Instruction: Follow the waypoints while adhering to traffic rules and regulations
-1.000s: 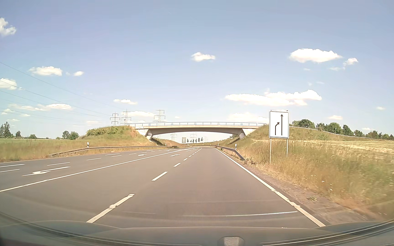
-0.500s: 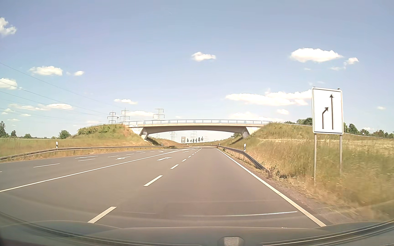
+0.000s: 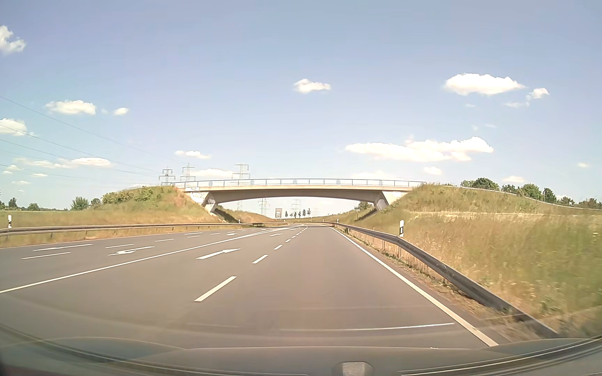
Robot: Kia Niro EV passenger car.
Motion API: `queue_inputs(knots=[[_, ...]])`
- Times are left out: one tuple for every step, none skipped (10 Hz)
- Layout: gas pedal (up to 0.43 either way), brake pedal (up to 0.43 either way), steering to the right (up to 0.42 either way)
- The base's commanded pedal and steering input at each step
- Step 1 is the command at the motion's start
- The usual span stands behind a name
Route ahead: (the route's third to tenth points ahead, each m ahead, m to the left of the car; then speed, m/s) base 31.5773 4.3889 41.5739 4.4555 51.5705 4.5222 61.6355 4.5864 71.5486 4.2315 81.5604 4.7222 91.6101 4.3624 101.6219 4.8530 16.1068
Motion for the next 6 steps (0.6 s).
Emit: queue_inputs(knots=[[0.398,0.03,0.0],[0.398,0.037,0.001],[0.398,0.03,0.003],[0.398,0.03,0.002],[0.398,0.03,0.002],[0.398,0.037,0.001]])
